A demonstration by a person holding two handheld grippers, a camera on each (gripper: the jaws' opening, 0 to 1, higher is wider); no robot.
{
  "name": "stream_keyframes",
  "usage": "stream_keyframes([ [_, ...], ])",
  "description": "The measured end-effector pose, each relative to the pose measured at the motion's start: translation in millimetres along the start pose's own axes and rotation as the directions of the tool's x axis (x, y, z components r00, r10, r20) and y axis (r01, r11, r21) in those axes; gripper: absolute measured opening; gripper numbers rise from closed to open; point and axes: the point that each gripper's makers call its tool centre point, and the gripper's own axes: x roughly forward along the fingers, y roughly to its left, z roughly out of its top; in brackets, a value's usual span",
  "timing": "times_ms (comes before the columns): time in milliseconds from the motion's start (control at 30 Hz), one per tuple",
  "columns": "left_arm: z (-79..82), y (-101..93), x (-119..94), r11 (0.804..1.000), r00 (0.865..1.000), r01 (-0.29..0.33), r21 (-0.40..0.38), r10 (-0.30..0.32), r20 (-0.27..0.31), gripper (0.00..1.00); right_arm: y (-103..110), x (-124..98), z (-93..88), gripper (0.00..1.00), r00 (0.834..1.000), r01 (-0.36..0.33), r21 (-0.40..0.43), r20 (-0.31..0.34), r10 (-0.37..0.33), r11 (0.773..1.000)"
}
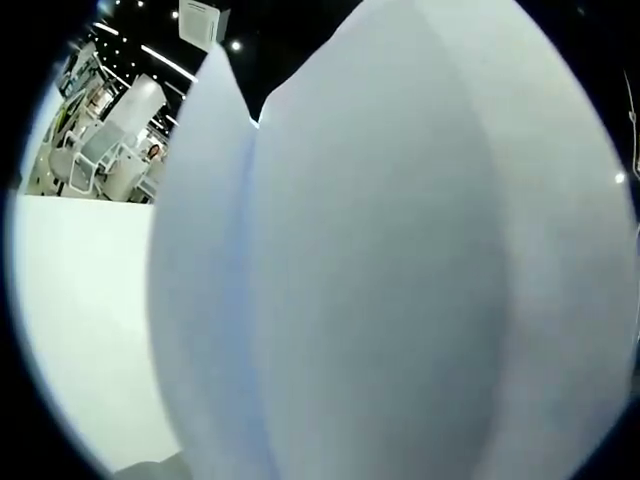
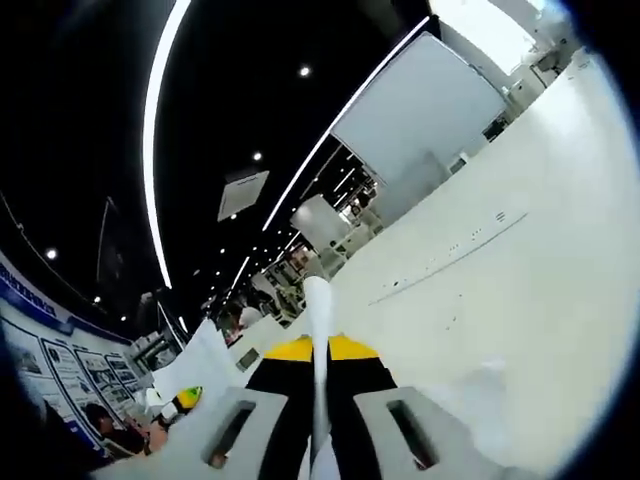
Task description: Organize the stack of printing papers by aligning and flattening the scattered papers on the table
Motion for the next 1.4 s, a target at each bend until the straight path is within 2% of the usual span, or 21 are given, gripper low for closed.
stream_keyframes([
  [400,0.0,0.6,0,1.0,1.0,0.0,0.002,0.0,0.0,0.08,15,-3,10.1,0.0,0.999,-0.042,-0.003,0.028,0.043,0.999],
  [633,0.2,1.3,0,1.0,1.0,-0.001,0.004,0.001,0.001,0.08,27,-5,6.1,0.0,0.998,-0.058,-0.001,0.036,0.058,0.998],
  [933,0.4,3.0,1,1.0,1.0,-0.001,0.005,0.001,0.001,0.08,20,-3,15.8,0.0,0.997,-0.07,-0.008,0.043,0.07,0.998],
  [1400,0.6,4.5,1,1.0,1.0,-0.001,0.004,0.001,0.0,0.08,30,-3,28.0,0.0,0.991,-0.117,-0.026,0.07,0.118,0.993],
])
